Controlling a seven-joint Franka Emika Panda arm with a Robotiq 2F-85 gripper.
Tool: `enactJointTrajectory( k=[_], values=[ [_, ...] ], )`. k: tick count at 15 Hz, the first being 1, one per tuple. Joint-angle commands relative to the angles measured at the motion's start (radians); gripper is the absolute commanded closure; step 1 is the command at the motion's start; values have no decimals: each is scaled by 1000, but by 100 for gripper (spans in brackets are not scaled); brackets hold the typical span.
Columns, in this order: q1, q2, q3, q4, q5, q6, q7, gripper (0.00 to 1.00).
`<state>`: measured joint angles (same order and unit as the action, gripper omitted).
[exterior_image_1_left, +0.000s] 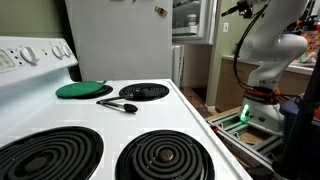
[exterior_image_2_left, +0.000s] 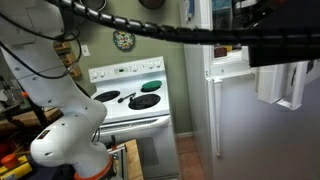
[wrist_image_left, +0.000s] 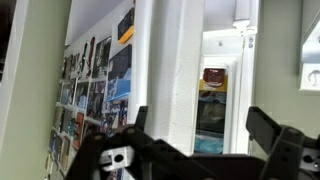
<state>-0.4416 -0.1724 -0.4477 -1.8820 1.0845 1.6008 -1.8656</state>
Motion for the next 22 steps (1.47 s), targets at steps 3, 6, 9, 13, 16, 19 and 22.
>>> enactJointTrajectory(
  k=[3,6,9,13,16,19,22],
  values=[
    [24,-20,-6,-26,16,2,0,0],
    [40,-89,33,-98,25,90,12,0],
    [53,-128,64,-154,95,258,28,0],
    [74,-175,92,-211,135,348,42,0],
    [86,-194,106,-236,143,392,46,0],
    [108,-186,126,-245,191,471,35,0],
    [127,-179,135,-248,233,513,17,0]
  ],
)
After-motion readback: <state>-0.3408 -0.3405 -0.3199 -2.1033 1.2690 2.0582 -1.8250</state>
